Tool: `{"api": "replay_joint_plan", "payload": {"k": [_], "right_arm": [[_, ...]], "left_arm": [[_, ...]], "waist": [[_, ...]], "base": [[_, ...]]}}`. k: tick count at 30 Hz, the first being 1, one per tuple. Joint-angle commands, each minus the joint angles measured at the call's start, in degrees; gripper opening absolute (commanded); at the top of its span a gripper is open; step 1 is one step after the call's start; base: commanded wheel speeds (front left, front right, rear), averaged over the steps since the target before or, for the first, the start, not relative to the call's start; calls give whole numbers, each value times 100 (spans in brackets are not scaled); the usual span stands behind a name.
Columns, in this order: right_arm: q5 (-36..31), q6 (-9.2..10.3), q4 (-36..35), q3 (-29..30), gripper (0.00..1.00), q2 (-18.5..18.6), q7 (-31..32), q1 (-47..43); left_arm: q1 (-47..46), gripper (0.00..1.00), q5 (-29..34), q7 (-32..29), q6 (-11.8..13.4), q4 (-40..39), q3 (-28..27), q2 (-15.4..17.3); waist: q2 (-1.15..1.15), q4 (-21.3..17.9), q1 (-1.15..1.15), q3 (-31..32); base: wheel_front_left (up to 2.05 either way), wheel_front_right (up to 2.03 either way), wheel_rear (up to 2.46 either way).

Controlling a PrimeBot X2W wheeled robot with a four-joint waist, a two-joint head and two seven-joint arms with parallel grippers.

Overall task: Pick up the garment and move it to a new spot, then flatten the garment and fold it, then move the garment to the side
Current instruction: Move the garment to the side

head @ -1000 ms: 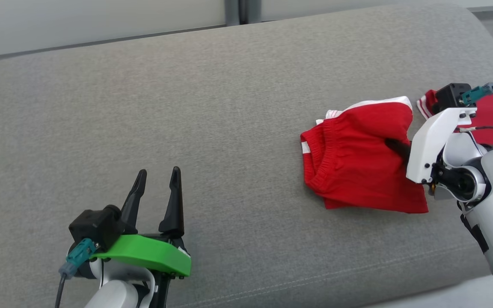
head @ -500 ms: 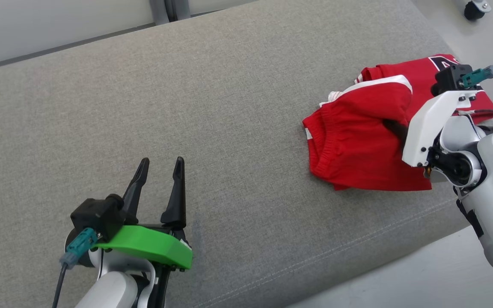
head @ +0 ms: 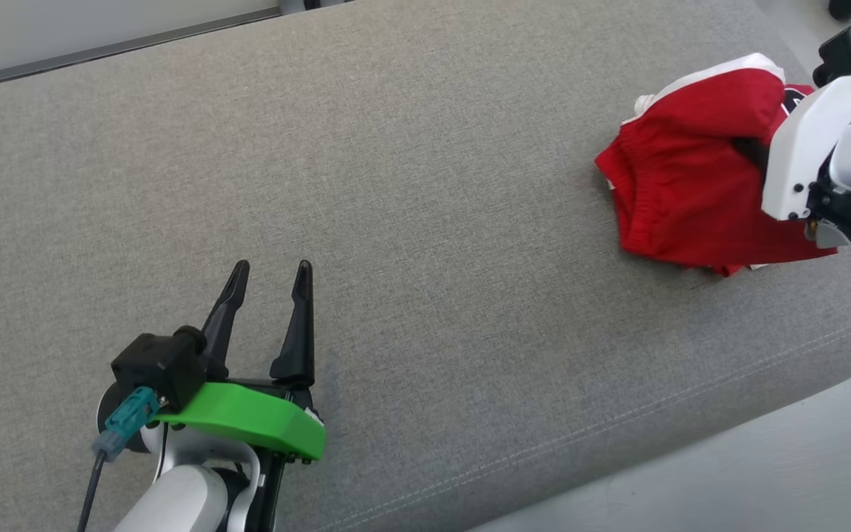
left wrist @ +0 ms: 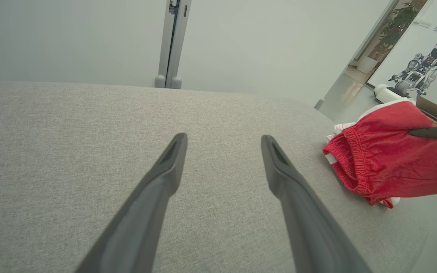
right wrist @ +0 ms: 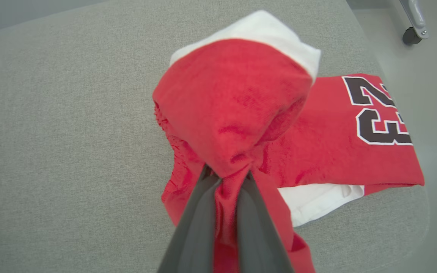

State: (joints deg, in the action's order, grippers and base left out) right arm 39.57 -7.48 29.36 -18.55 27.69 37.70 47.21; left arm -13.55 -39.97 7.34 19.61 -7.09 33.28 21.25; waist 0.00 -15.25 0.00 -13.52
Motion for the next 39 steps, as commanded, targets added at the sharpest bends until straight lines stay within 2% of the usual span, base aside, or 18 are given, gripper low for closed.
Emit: {"api": "replay_joint_plan", "payload": {"k": [1, 10, 17, 26, 32, 39], "right_arm": [[-27, 0, -68, -21, 0, 101, 89, 108], [-30, -1, -331, 104, 0, 622, 585, 392], [-247, 0, -57, 272, 0, 873, 568, 348], [-799, 1, 691, 522, 0, 1026, 31, 549], [-1251, 1, 1095, 420, 0, 1088, -326, 778], [-1739, 2, 1488, 94, 0, 1192, -1023, 981]], "left_arm": [[-81, 100, 32, -16, 32, -35, -17, 61], [-180, 100, 150, -142, 115, -256, 10, 167], [-316, 100, 233, -278, 154, -383, 59, 249], [-528, 100, 377, -483, 209, -603, 120, 369], [-623, 100, 450, -589, 224, -711, 169, 422], [-711, 100, 530, -711, 263, -804, 229, 473]], "waist": [[0, 41, 0, -59], [0, 138, 0, -318], [0, 292, 0, -572], [0, 548, 0, -922], [0, 646, 0, -1102], [0, 736, 0, -1303]], "base": [[0, 0, 0], [0, 0, 0], [0, 0, 0], [0, 0, 0], [0, 0, 0], [0, 0, 0]]}}
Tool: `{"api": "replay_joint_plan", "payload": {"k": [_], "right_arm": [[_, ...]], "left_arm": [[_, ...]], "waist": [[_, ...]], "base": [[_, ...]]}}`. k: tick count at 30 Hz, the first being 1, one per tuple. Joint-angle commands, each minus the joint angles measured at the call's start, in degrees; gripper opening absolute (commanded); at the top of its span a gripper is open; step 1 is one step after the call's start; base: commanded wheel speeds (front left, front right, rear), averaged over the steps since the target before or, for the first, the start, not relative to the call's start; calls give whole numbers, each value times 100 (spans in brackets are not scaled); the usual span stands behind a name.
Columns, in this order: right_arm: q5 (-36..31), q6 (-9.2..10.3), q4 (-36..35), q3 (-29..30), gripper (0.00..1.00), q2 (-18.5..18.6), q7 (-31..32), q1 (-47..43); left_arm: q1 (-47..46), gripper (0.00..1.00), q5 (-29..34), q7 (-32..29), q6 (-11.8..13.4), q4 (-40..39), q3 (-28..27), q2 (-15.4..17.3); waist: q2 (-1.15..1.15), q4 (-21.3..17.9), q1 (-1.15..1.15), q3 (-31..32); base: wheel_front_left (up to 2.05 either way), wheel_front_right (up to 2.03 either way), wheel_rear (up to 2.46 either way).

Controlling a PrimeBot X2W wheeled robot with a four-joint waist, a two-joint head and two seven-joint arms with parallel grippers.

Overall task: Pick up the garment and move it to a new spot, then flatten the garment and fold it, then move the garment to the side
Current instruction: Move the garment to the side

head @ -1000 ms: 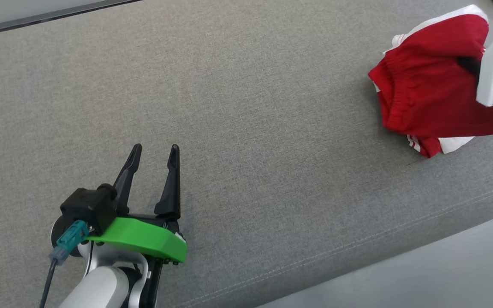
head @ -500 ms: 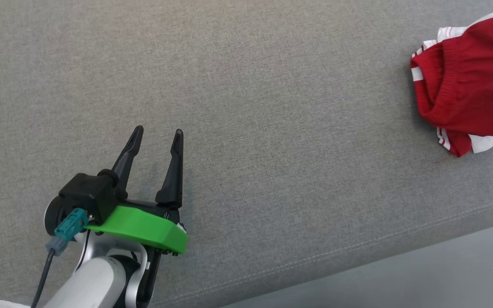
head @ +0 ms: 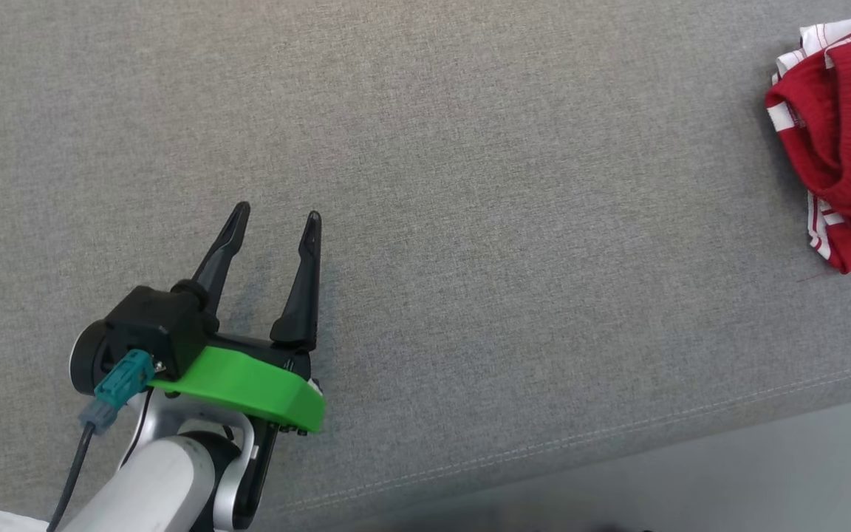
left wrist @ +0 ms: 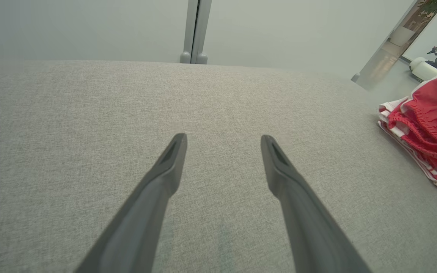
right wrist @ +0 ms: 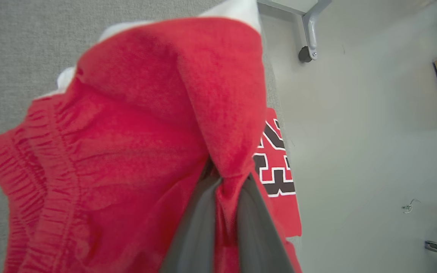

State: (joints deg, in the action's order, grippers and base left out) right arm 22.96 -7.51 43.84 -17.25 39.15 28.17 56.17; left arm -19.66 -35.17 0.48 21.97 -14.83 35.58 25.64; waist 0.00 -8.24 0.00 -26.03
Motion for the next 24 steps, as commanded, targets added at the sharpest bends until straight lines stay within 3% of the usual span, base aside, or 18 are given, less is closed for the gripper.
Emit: {"api": "replay_joint_plan", "payload": {"k": [1, 2, 4, 5, 6, 17, 24], "right_arm": [[-137, 5, 104, -84, 0, 61, -153, 91], [-188, 6, 158, -147, 0, 82, -249, 106], [-328, 7, 295, -242, 44, 124, -423, 169], [-364, 7, 369, -266, 78, 113, -483, 190], [-370, 7, 445, -297, 100, 72, -517, 188], [-181, 7, 976, -498, 100, -7, -1124, 266], [83, 7, 959, -718, 100, -112, -1406, 433]], "left_arm": [[-104, 100, 60, -27, 33, -39, 5, 43], [-110, 100, 64, -32, 32, -49, 8, 49], [-125, 100, 74, -56, 44, -65, 18, 63], [-131, 100, 76, -68, 49, -69, 18, 72], [-131, 100, 82, -69, 55, -70, 21, 80], [-114, 100, 66, -119, 84, -64, 28, 124], [-9, 100, -37, -9, 61, 60, -16, 74]], "waist": [[0, 39, 0, -69], [0, 43, 0, -85], [0, 46, 0, -109], [0, 45, 0, -115], [0, 42, 0, -117], [0, -68, 0, -79], [0, -220, 0, 183]], "base": [[0, 0, 0], [0, 0, 0], [0, 0, 0], [0, 0, 0], [0, 0, 0], [0, 0, 0], [0, 0, 0]]}}
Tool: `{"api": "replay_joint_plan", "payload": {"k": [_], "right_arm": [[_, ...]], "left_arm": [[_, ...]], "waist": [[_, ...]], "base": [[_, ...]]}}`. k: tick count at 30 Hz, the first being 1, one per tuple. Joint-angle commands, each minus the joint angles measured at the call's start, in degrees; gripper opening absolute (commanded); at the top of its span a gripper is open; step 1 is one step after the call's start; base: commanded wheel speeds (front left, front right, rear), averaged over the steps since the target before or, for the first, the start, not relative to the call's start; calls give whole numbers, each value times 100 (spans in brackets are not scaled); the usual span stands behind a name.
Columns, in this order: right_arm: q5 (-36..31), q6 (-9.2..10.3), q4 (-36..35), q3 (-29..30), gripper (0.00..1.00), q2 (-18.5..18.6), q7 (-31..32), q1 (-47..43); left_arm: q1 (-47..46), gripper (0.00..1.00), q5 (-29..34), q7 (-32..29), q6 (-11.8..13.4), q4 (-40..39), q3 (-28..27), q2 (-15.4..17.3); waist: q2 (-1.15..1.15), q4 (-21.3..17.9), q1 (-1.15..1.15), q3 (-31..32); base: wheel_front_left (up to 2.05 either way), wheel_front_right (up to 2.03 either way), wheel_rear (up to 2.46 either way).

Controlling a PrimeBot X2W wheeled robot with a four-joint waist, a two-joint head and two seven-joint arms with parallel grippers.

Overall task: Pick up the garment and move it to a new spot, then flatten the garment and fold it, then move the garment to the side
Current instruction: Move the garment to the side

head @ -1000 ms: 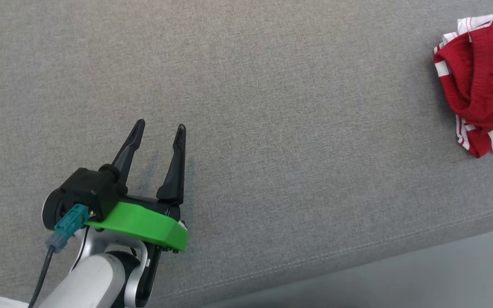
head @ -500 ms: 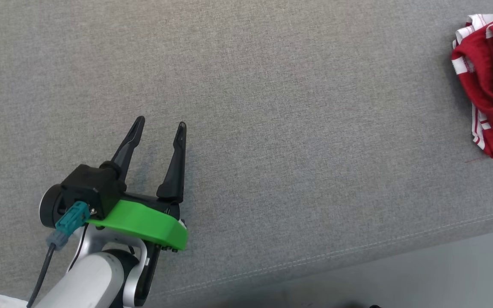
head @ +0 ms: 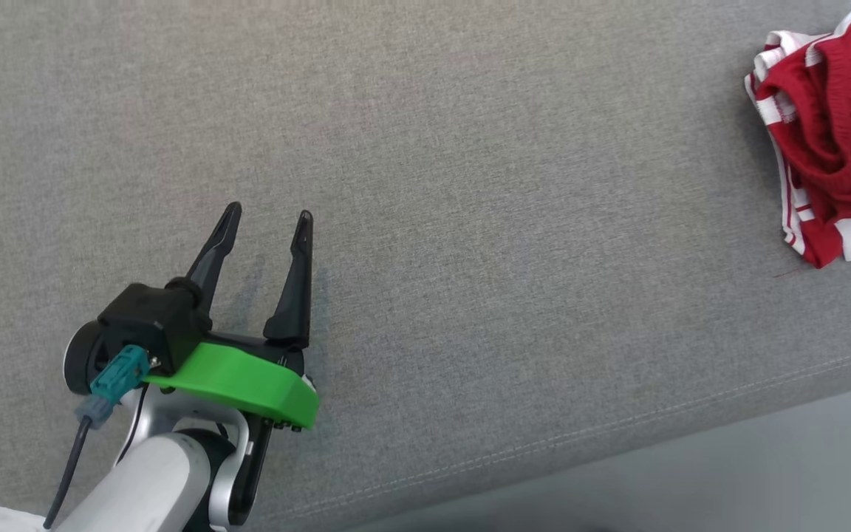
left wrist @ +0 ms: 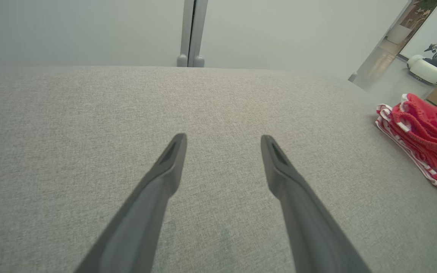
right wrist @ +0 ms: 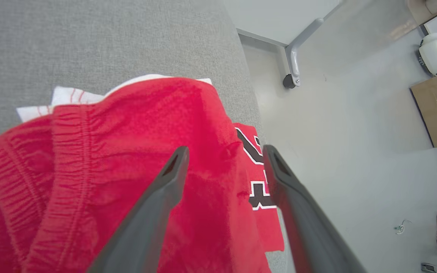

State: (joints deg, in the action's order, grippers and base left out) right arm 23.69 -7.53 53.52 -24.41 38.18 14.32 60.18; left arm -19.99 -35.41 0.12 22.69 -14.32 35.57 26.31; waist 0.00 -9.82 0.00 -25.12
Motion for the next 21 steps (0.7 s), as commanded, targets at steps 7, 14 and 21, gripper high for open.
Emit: {"api": "replay_joint_plan", "payload": {"k": [7, 14, 21], "right_arm": [[340, 9, -294, -365, 100, -93, -305, 184], [723, 9, -564, -402, 100, -218, -897, -48], [912, 9, -860, -179, 100, -430, -1547, -669]], "left_arm": [[120, 100, -315, 310, -212, 274, -174, -118], [233, 100, -551, 687, -345, 584, -419, -159], [507, 100, -562, 1025, -195, 939, -739, -7]], "waist": [[0, -158, 0, 585], [0, -108, 0, 1157], [0, -17, 0, 1578]], "base": [[0, 0, 0], [0, 0, 0], [0, 0, 0]]}}
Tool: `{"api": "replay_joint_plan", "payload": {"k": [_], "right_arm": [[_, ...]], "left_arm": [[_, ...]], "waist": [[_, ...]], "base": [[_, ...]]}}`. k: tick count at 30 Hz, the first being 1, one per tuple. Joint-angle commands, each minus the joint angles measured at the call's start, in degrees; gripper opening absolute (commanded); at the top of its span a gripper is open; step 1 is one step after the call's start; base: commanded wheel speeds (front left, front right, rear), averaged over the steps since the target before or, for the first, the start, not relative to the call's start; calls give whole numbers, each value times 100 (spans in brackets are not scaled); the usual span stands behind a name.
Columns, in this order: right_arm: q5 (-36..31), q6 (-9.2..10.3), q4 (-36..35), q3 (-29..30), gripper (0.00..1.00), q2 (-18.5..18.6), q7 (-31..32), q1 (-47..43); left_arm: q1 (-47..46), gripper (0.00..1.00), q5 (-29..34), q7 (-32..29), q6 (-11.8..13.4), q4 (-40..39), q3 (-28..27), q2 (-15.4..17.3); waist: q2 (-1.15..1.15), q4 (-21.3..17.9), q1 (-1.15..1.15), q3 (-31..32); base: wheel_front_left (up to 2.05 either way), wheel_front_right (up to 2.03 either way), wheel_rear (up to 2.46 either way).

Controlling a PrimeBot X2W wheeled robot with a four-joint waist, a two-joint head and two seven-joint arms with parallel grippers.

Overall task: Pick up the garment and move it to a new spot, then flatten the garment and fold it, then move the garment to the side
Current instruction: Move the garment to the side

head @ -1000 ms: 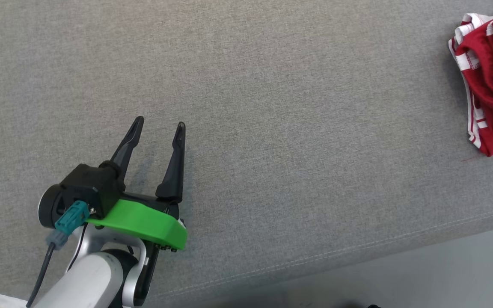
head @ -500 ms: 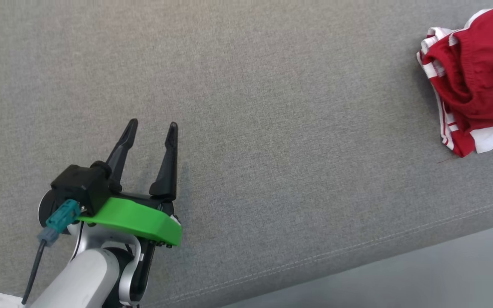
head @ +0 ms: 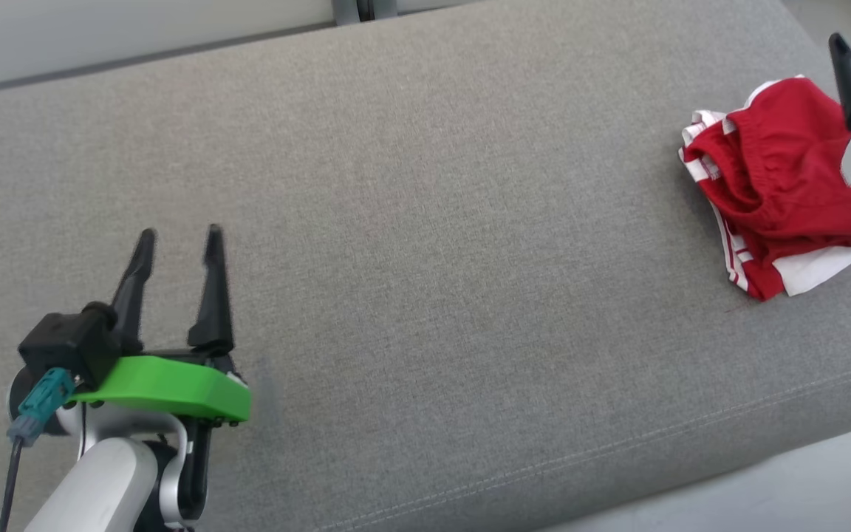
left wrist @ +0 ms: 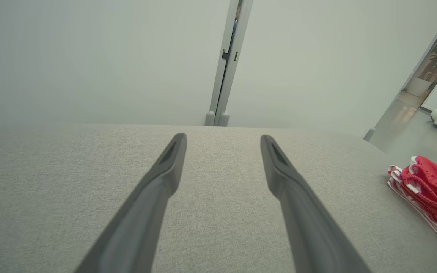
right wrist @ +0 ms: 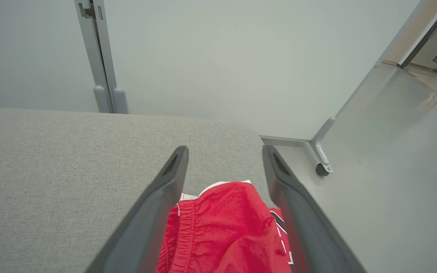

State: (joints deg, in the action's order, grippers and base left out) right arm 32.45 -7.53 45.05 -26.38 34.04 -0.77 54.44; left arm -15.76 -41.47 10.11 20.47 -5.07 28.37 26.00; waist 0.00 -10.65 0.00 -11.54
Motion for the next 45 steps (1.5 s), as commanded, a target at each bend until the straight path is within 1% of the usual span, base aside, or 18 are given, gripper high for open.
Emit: {"api": "replay_joint_plan", "payload": {"k": [1, 6, 9, 14, 15, 19, 27, 28, 33, 36, 39, 45], "right_arm": [[16, 9, -49, 56, 100, -66, -122, -190], [-145, 9, -283, 316, 100, -368, -496, -698], [-303, 9, -466, 532, 100, -577, -674, -1000], [-626, 9, -856, 983, 100, -1030, -832, -1548], [-626, 9, -856, 983, 100, -1030, -832, -1548], [-1026, 8, -1218, 1395, 100, -1402, -838, -2021], [-1723, 8, -2163, 1928, 100, -2149, -542, -3060], [-1822, 7, -2368, 2007, 100, -2385, -472, -3307], [-2173, 7, -2778, 2199, 100, -2773, -360, -3809], [-2289, 7, -2973, 2220, 100, -2907, -301, -4036], [-2321, 7, -3159, 2214, 100, -3009, -289, -4229], [-2315, 7, -3483, 2232, 100, -3089, -239, -4559]], "left_arm": [[130, 100, 16, 61, 45, 58, -60, 30], [397, 100, 0, 88, 226, 324, -206, 189], [561, 100, -88, 115, 247, 465, -295, 247], [822, 100, -232, 179, 173, 673, -340, 249], [822, 100, -232, 179, 173, 673, -340, 249], [987, 100, -294, 239, 127, 796, -353, 220], [1213, 100, -320, 307, 16, 910, -308, 217], [1258, 100, -354, 319, -41, 947, -293, 221], [1323, 100, -388, 360, -211, 1098, -308, 265], [1348, 100, -393, 380, -291, 1198, -306, 242], [1367, 100, -347, 410, -310, 1251, -312, 198], [1422, 100, -238, 461, -367, 1267, -321, 130]], "waist": [[0, 80, 0, 269], [0, 173, 0, 482], [0, 245, 0, 598], [0, 400, 0, 789], [0, 400, 0, 789], [0, 535, 0, 915], [0, 806, 0, 1145], [0, 859, 0, 1191], [0, 970, 0, 1257], [0, 1007, 0, 1286], [0, 1032, 0, 1313], [0, 1057, 0, 1376]], "base": [[0, 0, 0], [0, 0, 0], [0, 0, 0], [0, 0, 0], [0, 0, 0], [0, 0, 0], [0, 0, 0], [0, 0, 0], [0, 0, 0], [0, 0, 0], [0, 0, 0], [0, 0, 0]]}}
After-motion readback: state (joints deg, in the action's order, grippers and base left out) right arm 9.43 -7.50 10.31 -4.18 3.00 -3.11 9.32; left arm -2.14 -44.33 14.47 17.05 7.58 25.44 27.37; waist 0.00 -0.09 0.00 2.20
